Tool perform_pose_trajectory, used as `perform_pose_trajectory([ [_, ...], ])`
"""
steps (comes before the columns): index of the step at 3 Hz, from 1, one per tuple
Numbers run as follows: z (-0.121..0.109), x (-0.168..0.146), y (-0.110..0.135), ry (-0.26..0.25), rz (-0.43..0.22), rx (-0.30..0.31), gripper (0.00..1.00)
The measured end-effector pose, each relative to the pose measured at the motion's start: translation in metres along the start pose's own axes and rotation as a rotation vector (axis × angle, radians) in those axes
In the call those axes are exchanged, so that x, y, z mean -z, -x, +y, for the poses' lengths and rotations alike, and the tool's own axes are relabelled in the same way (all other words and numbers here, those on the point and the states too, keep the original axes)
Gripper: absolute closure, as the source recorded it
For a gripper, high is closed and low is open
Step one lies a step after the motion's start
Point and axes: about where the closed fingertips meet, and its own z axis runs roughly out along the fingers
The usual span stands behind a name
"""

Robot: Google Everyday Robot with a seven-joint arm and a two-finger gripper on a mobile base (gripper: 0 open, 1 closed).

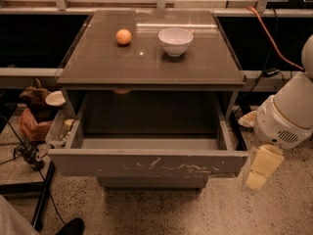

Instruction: Close top drawer

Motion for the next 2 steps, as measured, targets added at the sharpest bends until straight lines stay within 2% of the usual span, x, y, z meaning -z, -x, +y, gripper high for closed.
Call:
perform_pose_trajectory([
  [1,0.000,0.000,0.000,0.000,0.000,0.000,0.00],
  [2,0.004,-0.027,-0.006,0.053,-0.023,-0.014,0.00],
])
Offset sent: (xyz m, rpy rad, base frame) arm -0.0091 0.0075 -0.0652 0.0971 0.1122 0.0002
